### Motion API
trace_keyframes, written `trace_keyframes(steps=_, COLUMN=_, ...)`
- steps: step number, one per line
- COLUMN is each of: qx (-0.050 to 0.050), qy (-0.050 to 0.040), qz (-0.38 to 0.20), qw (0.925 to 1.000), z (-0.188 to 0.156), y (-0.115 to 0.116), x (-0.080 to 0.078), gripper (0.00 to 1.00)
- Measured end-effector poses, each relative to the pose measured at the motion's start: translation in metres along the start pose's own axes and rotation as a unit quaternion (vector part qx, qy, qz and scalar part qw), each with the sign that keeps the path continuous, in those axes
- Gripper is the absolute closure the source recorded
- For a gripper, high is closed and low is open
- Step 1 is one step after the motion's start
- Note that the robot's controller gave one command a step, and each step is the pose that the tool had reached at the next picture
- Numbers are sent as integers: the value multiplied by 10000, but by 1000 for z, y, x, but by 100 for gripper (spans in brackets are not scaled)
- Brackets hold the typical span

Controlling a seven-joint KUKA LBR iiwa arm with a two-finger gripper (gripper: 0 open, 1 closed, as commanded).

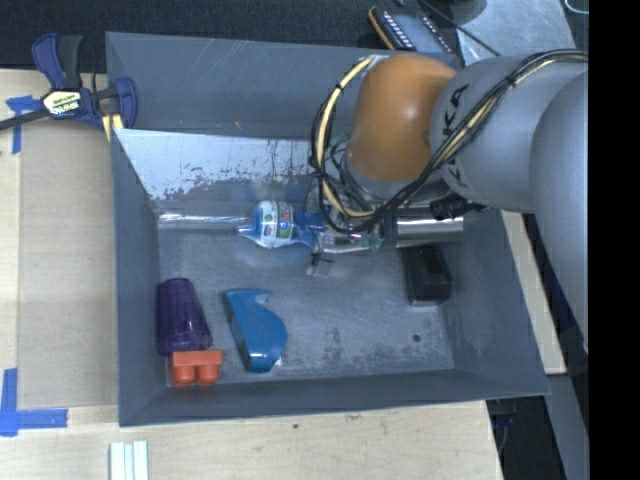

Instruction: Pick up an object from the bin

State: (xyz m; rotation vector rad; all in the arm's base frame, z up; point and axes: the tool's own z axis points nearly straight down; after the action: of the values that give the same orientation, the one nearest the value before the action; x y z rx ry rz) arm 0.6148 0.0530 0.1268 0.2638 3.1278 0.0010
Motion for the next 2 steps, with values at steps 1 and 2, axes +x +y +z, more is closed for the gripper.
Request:
trace_keyframes(steps=1, qx=-4, qy=-20, qz=-940, qw=9956, z=-25, y=6, x=-9, gripper=0)
trace_keyframes(steps=2, qx=-3, qy=-6, qz=27, qw=10000, z=-4, y=13, x=-5, gripper=0)
